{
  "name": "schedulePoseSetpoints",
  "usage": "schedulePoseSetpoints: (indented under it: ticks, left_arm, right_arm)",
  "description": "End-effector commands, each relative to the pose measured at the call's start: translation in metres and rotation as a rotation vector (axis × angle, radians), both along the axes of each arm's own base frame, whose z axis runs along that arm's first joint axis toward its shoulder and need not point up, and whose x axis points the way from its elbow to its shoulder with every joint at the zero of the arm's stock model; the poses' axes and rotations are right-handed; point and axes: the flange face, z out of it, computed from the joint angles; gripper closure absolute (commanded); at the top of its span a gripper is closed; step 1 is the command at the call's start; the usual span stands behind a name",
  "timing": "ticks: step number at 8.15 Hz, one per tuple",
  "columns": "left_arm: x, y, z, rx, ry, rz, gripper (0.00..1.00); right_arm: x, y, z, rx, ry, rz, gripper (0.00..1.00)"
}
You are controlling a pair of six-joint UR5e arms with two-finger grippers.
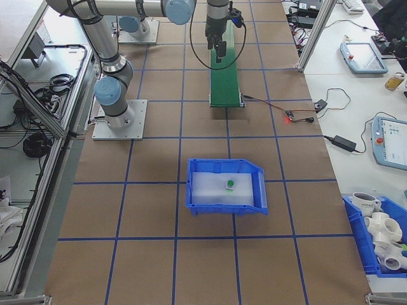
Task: Move button from left to right
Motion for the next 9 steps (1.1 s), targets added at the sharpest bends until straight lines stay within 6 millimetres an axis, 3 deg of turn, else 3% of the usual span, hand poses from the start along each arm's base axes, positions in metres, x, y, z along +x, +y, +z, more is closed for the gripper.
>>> schedulePoseSetpoints:
  ticks: [1, 2, 3, 9]
  left_arm:
    - [0.0, 0.0, 0.0, 0.0, 0.0, 0.0, 0.0]
    - [0.0, 0.0, 0.0, 0.0, 0.0, 0.0, 0.0]
    - [0.0, 0.0, 0.0, 0.0, 0.0, 0.0, 0.0]
    - [0.0, 0.0, 0.0, 0.0, 0.0, 0.0, 0.0]
  right_arm:
    - [0.092, 0.026, -0.002, 0.003, 0.03, -0.14, 0.0]
    - [0.112, 0.03, -0.005, 0.0, 0.029, -0.18, 0.0]
    - [0.115, 0.03, -0.007, 0.003, 0.032, -0.203, 0.0]
    - [0.115, 0.025, -0.012, 0.008, 0.031, -0.188, 0.0]
